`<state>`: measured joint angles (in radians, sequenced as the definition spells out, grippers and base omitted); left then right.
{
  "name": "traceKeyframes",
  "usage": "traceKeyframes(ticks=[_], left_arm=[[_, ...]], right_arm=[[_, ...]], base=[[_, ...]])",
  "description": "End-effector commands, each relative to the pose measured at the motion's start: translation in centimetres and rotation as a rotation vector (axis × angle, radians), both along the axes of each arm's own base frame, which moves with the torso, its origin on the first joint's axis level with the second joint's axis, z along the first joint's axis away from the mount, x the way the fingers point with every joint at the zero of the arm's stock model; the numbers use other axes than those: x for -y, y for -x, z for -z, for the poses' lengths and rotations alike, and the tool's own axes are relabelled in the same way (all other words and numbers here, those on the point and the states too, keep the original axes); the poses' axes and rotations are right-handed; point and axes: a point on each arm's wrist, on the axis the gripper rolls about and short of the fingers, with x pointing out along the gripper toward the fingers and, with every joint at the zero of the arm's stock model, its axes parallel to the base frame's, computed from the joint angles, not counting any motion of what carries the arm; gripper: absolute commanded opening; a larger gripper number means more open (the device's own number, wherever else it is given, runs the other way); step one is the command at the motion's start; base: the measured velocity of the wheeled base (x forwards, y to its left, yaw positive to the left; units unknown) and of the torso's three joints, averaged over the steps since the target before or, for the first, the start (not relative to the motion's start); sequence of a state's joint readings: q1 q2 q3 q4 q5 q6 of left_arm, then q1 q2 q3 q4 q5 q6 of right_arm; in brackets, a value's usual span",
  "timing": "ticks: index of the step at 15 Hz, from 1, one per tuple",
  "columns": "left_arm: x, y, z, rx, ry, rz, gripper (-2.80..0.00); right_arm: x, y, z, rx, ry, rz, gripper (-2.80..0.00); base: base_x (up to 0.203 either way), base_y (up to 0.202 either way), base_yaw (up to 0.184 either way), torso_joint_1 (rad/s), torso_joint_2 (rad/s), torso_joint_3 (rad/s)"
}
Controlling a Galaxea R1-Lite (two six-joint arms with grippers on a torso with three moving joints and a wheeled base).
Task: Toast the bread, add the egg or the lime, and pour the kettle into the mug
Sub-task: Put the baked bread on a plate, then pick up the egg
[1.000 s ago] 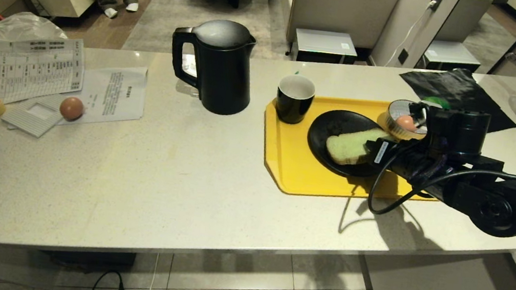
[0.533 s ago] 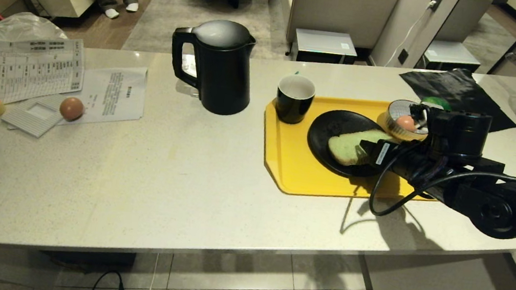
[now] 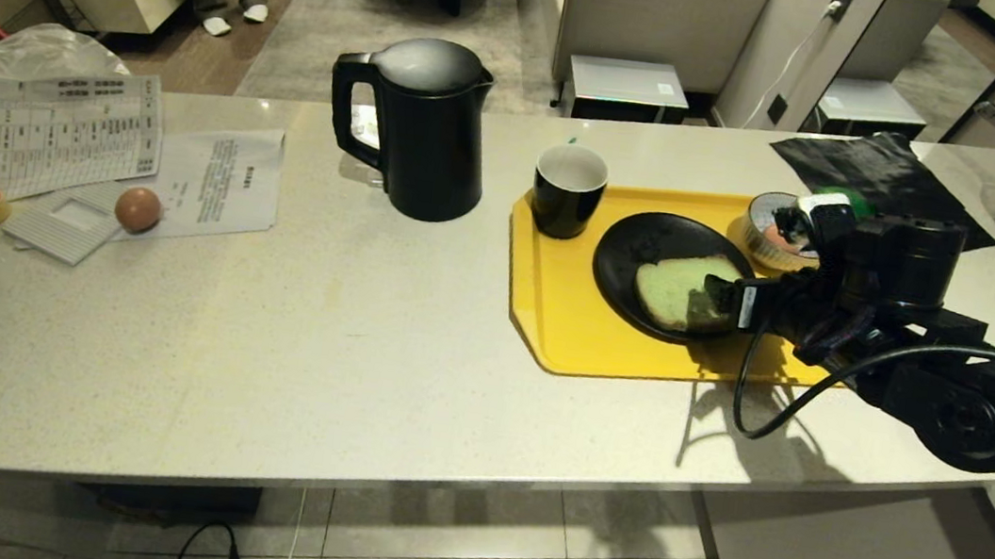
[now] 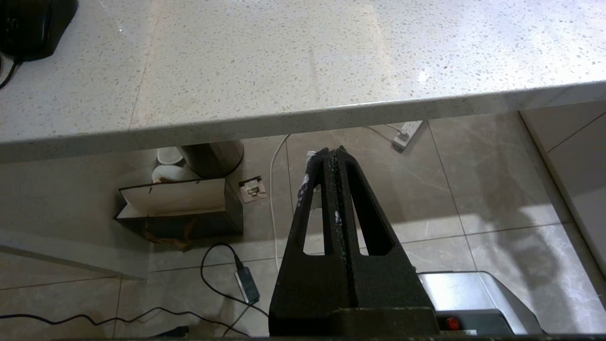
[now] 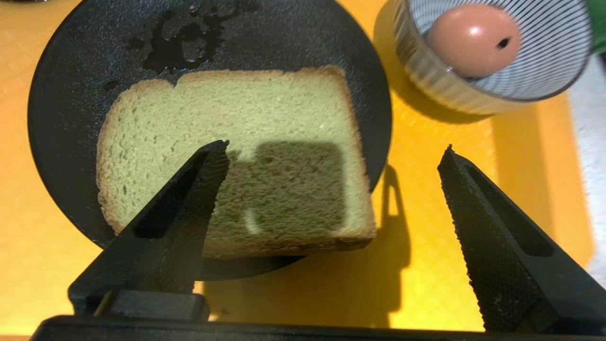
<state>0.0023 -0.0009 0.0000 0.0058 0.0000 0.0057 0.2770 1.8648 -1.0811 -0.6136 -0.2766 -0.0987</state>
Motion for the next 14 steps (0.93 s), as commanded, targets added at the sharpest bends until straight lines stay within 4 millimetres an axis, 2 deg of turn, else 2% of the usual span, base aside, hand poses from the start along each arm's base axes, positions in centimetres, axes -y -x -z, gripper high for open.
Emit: traceKeyframes(ticks=[1, 5, 9, 11, 12, 14], left_arm=[[0.0, 0.0, 0.0, -0.001, 0.0, 0.001, -2.8], [0.0, 0.0, 0.0, 0.0, 0.0, -0.001, -2.8], [0.0, 0.0, 0.0, -0.002, 0.0, 0.0, -2.8], [0.0, 0.0, 0.0, 0.0, 0.0, 0.001, -2.8], [0.0, 0.0, 0.0, -0.002, 0.0, 0.0, -2.8], [0.0, 0.0, 0.0, 0.001, 0.0, 0.001, -2.8]], right_arm=[[0.2, 0.5, -0.9, 0.027, 0.002, 0.019, 0.0], [1.4, 2.5, -3.0, 0.082, -0.005, 0.092, 0.0], [2.7, 6.6, -7.2, 0.201, -0.043, 0.093, 0.0], [3.2, 8.7, -8.6, 0.246, -0.056, 0.097, 0.0], [3.4, 9.6, -9.0, 0.259, -0.059, 0.1, -2.8], [3.8, 10.8, -8.8, 0.255, -0.053, 0.1, -2.8]], base=[[0.0, 0.0, 0.0, 0.0, 0.0, 0.0], [0.0, 0.0, 0.0, 0.0, 0.0, 0.0], [0.0, 0.0, 0.0, 0.0, 0.0, 0.0], [0.0, 0.0, 0.0, 0.0, 0.0, 0.0], [0.0, 0.0, 0.0, 0.0, 0.0, 0.0], [0.0, 0.0, 0.0, 0.0, 0.0, 0.0]])
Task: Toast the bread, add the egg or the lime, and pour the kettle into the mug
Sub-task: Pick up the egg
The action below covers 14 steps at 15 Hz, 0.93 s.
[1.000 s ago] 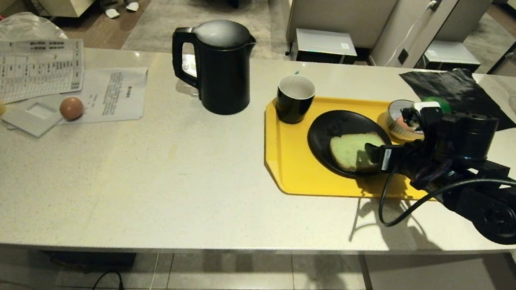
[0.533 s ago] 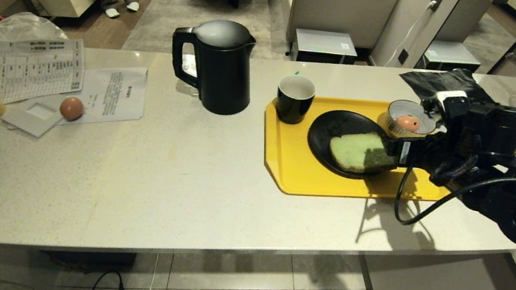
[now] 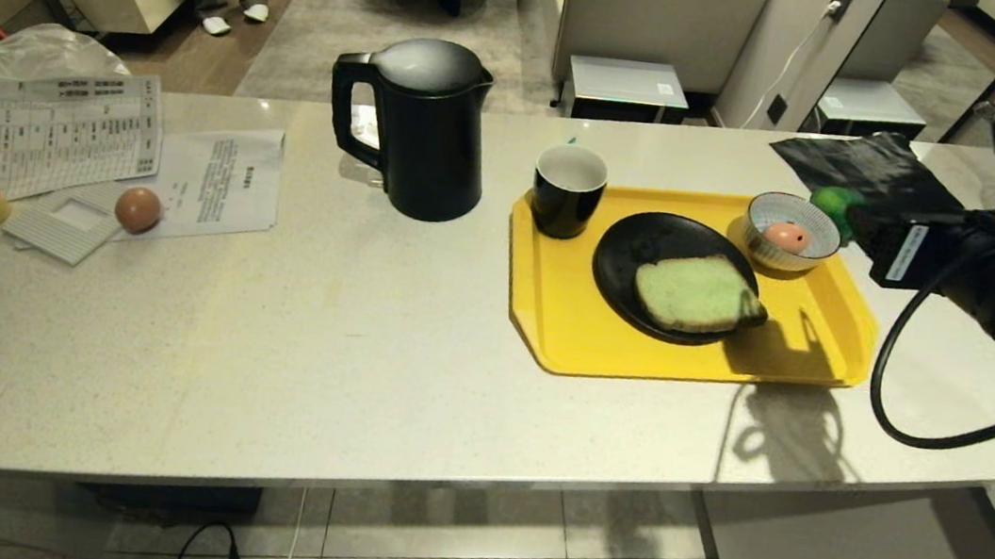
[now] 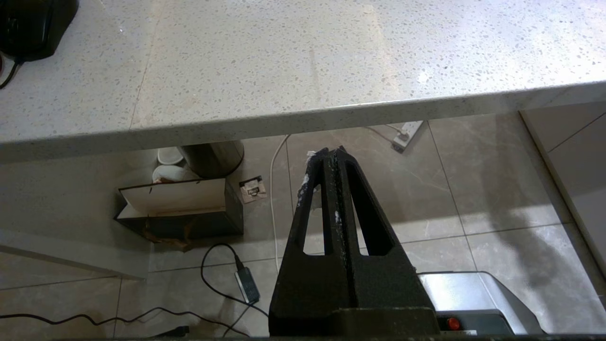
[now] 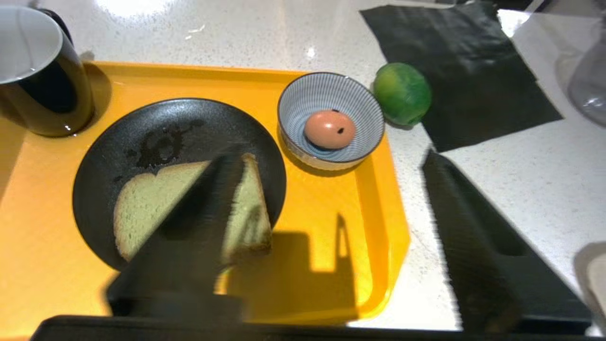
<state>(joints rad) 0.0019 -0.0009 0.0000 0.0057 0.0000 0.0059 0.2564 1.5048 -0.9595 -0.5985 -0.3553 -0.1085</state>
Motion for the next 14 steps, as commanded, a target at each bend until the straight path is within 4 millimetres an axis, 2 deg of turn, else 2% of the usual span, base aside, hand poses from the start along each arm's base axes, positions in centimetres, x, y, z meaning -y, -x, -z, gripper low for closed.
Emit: traceKeyframes(ticks=[1, 4, 14], left_arm=[[0.0, 0.0, 0.0, 0.0, 0.0, 0.0, -2.8], [0.0, 0.0, 0.0, -0.002, 0.0, -0.001, -2.8], [0.0, 0.0, 0.0, -0.001, 0.0, 0.0, -2.8]], right_arm=[[0.6, 2.4, -0.7, 0.035, -0.003, 0.001, -2.8], [0.9, 3.4, -0.8, 0.044, -0.004, 0.0, -2.8], [1.1, 3.9, -0.9, 0.047, -0.006, 0.003, -2.8]], base=[[0.0, 0.0, 0.0, 0.0, 0.0, 0.0], [0.0, 0.0, 0.0, 0.0, 0.0, 0.0], [0.0, 0.0, 0.0, 0.0, 0.0, 0.0]])
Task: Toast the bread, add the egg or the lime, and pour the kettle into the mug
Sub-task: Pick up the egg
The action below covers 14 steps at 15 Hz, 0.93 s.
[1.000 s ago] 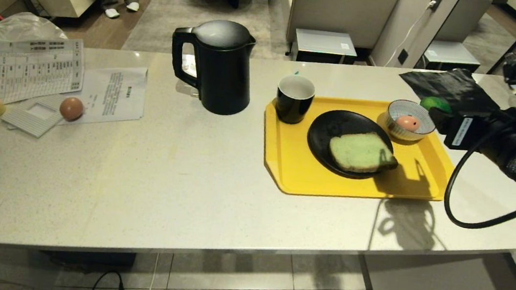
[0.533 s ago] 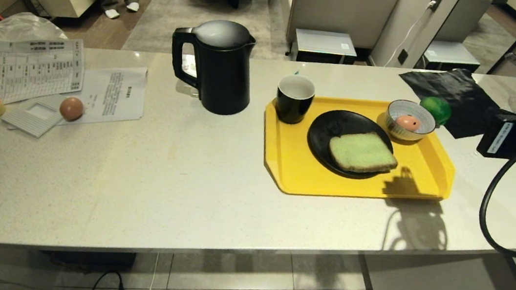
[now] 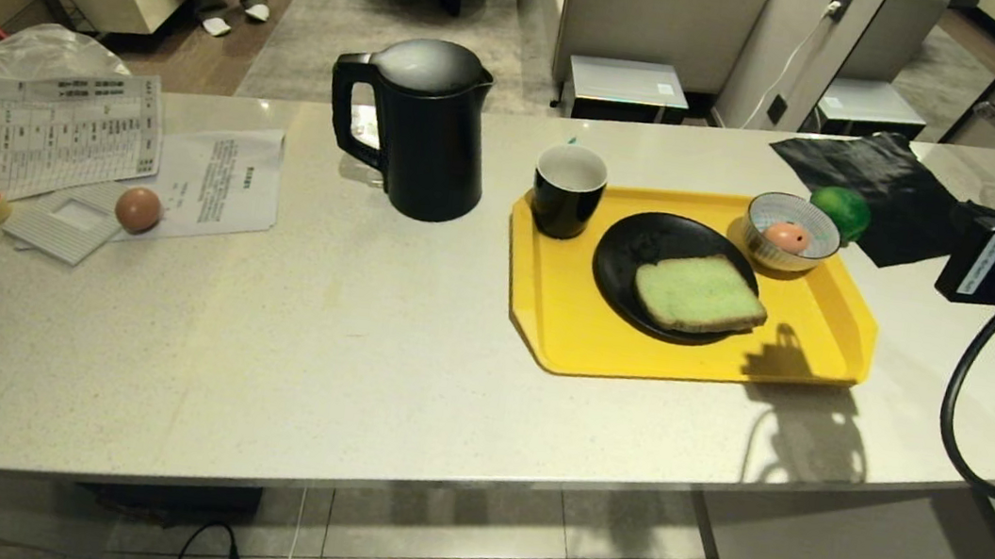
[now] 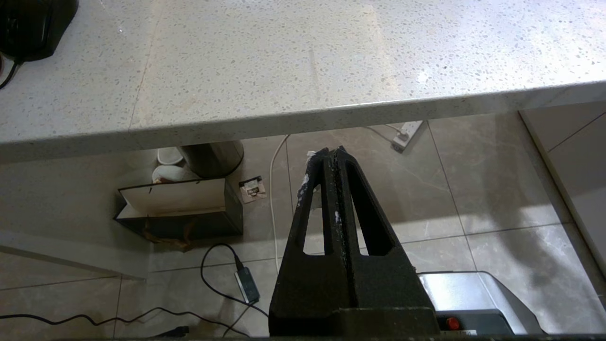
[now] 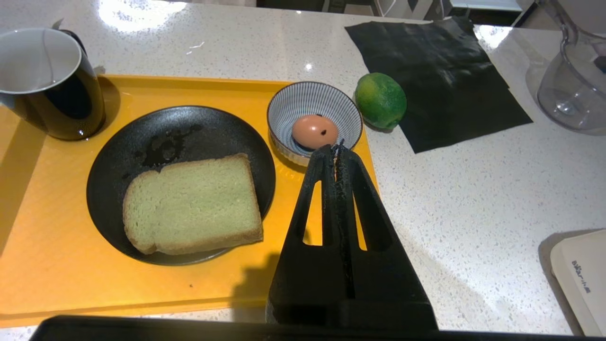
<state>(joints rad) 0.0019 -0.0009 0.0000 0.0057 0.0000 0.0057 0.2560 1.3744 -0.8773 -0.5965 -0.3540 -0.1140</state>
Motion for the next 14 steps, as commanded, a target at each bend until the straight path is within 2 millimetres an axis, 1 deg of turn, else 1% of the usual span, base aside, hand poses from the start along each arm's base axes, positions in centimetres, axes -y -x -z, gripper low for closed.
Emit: traceKeyframes(ticks=[1, 3, 6, 10, 14], left_arm=[[0.0, 0.0, 0.0, -0.003, 0.0, 0.0, -2.8], [0.0, 0.0, 0.0, -0.002, 0.0, -0.001, -2.8], [0.0, 0.0, 0.0, -0.001, 0.0, -0.001, -2.8], [0.0, 0.0, 0.0, -0.001, 0.0, 0.0, -2.8], [0.0, 0.0, 0.0, 0.0, 0.0, -0.001, -2.8]], right_arm=[[0.2, 0.5, 0.0, 0.007, -0.001, 0.002, -2.8], [0.7, 0.6, -0.2, 0.014, -0.001, 0.021, -2.8], [0.9, 0.7, -0.2, 0.016, 0.004, 0.019, -2.8], [2.1, 1.5, -0.6, 0.037, 0.017, 0.023, -2.8], [2.2, 1.8, 1.1, -0.013, 0.028, 0.008, -2.8]], base=[[0.0, 0.0, 0.0, 0.0, 0.0, 0.0], [0.0, 0.0, 0.0, 0.0, 0.0, 0.0], [0.0, 0.0, 0.0, 0.0, 0.0, 0.0], [0.0, 0.0, 0.0, 0.0, 0.0, 0.0], [0.0, 0.0, 0.0, 0.0, 0.0, 0.0]])
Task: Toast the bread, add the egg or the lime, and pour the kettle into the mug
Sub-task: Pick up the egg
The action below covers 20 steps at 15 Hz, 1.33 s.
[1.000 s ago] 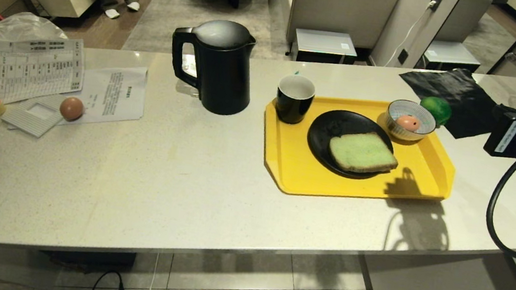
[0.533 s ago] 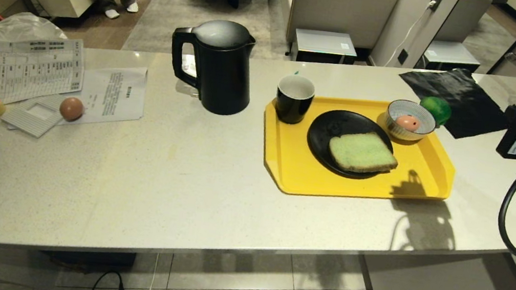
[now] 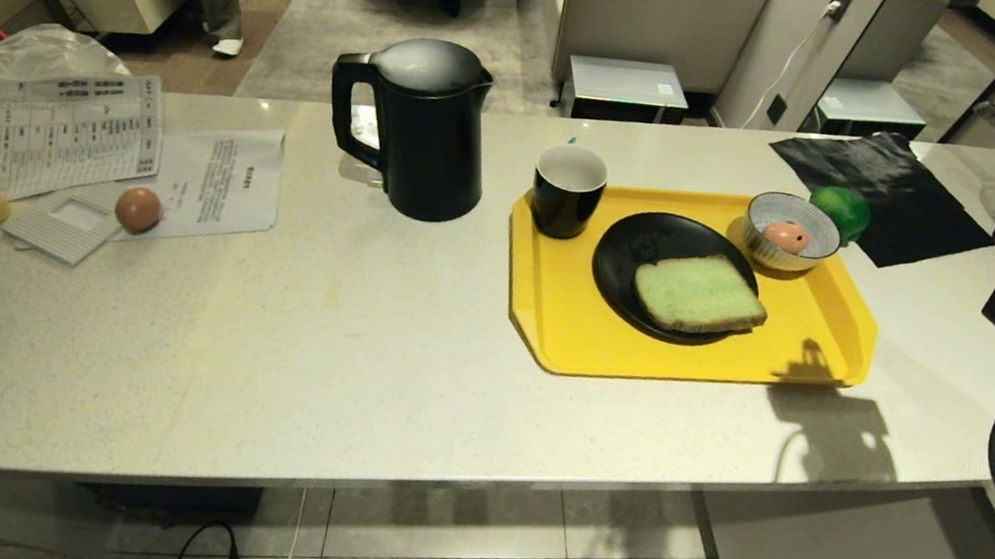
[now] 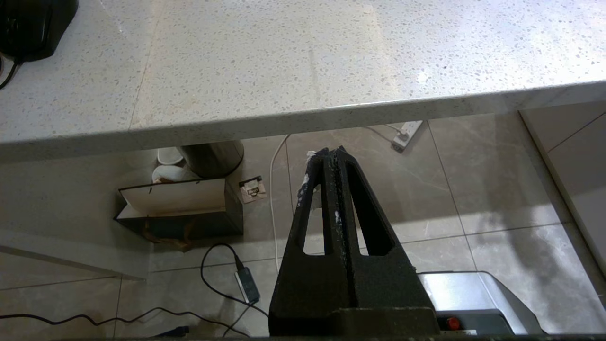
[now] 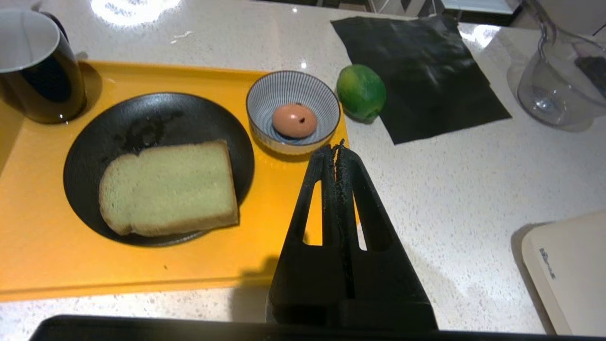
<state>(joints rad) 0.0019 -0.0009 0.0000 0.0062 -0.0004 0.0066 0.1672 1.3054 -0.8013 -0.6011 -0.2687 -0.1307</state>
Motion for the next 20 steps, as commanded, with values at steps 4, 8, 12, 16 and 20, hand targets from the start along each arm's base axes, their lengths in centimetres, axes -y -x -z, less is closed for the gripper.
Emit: traceKeyframes(ticks=[4, 8, 12, 16, 20], left_arm=[[0.0, 0.0, 0.0, -0.002, 0.0, -0.002, -2.8], [0.0, 0.0, 0.0, -0.001, 0.0, -0.002, -2.8], [0.0, 0.0, 0.0, -0.001, 0.0, -0.002, -2.8], [0.0, 0.0, 0.0, 0.001, 0.0, -0.001, -2.8], [0.0, 0.0, 0.0, -0.001, 0.0, -0.001, -2.8]], right_arm=[[0.5, 1.4, 2.1, -0.053, -0.001, 0.015, -2.8], [1.7, 2.6, 2.5, -0.045, -0.075, 0.061, -2.8], [2.1, 4.7, 2.8, -0.022, -0.095, 0.067, -2.8], [2.3, 6.6, 3.5, -0.009, -0.092, 0.068, -2.8], [2.4, 8.2, 3.7, 0.015, -0.097, 0.066, -2.8]], base=[[0.0, 0.0, 0.0, 0.0, 0.0, 0.0], [0.0, 0.0, 0.0, 0.0, 0.0, 0.0], [0.0, 0.0, 0.0, 0.0, 0.0, 0.0], [0.0, 0.0, 0.0, 0.0, 0.0, 0.0], [0.0, 0.0, 0.0, 0.0, 0.0, 0.0]])
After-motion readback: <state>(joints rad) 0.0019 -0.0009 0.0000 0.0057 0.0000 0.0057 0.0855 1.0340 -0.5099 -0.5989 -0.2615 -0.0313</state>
